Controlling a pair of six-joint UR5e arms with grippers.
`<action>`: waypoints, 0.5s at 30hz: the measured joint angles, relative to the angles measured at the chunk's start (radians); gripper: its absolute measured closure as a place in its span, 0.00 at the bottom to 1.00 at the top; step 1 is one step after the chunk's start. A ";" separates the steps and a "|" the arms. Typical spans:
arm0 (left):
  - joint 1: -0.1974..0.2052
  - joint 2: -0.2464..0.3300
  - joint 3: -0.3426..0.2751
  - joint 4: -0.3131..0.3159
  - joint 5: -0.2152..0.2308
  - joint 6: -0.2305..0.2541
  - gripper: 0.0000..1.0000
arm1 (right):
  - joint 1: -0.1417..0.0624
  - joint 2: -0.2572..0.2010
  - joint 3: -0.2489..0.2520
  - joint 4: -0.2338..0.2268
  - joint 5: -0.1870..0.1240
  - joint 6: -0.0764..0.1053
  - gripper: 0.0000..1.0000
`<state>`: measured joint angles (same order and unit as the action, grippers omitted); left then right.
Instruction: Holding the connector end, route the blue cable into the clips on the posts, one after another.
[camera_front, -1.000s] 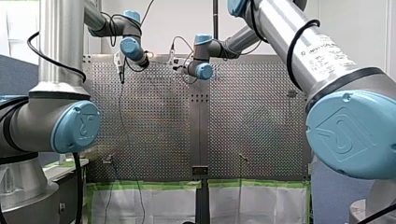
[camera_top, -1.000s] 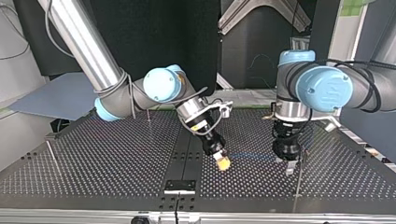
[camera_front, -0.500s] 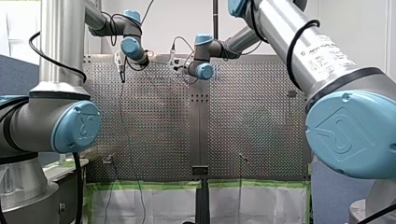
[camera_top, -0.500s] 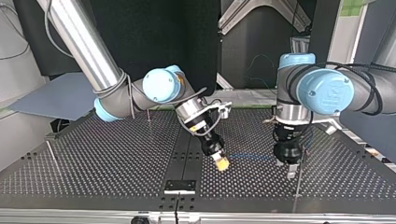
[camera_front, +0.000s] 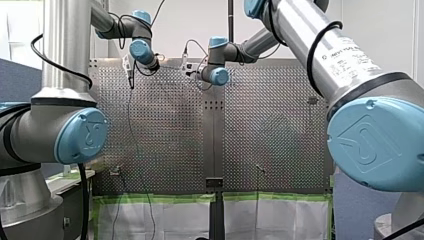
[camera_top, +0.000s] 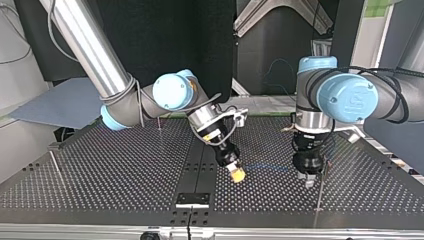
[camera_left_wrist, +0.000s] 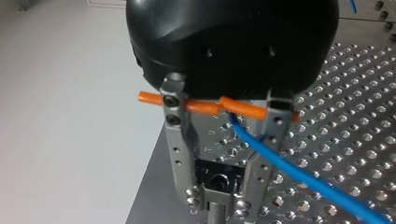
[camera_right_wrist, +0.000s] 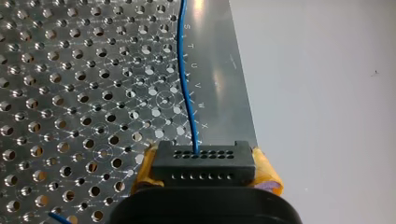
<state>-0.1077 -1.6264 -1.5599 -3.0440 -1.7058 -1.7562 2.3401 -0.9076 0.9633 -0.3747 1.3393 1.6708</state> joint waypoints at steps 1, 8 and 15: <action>0.000 0.000 0.000 -0.001 0.000 -0.001 0.85 | 0.000 0.000 0.000 0.000 0.000 0.000 1.00; 0.000 0.000 0.000 -0.011 -0.001 -0.003 1.00 | -0.001 0.000 0.000 0.001 0.000 0.000 1.00; 0.000 0.000 0.000 -0.027 -0.001 -0.003 1.00 | -0.002 0.000 0.000 0.001 0.000 0.000 1.00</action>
<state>-0.1078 -1.6265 -1.5598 -3.0710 -1.7066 -1.7596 2.3381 -0.9076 0.9631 -0.3733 1.3394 1.6706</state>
